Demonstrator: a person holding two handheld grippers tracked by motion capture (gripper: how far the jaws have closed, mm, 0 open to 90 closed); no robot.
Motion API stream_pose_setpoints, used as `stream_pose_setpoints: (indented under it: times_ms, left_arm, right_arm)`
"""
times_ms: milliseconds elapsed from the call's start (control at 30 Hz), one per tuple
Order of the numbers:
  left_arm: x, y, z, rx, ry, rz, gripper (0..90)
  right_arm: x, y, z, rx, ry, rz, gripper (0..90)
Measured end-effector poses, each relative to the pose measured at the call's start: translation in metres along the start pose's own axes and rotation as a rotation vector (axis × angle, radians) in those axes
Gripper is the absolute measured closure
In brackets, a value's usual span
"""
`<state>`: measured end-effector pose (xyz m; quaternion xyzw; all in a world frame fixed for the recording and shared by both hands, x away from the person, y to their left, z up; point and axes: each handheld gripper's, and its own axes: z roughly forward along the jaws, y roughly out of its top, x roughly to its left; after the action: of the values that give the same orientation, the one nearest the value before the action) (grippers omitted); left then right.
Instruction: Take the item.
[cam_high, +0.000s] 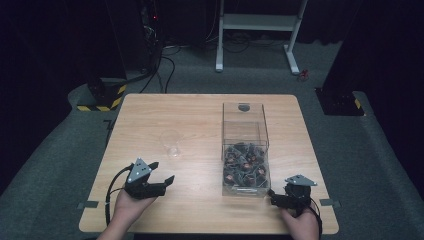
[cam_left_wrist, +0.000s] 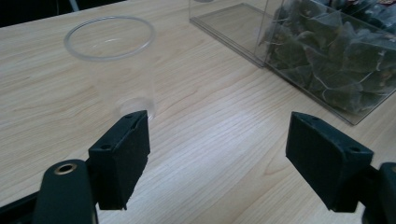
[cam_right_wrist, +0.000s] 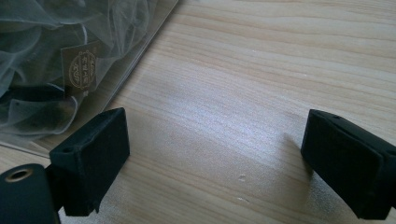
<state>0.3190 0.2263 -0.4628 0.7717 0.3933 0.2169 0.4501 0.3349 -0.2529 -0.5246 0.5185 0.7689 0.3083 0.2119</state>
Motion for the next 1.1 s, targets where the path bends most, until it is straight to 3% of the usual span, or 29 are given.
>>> stream_pose_setpoints:
  times_ms: [633,1100]
  left_arm:
    - [-0.025,0.016,0.017,0.002,-0.066,0.041,23.3]
    - [-0.041,0.027,0.029,-0.015,-0.115,0.047,24.3]
  right_arm:
    - [0.0,0.0,0.0,0.0,0.0,0.001,7.7]
    - [0.0,0.0,0.0,-0.002,0.003,-0.007,7.7]
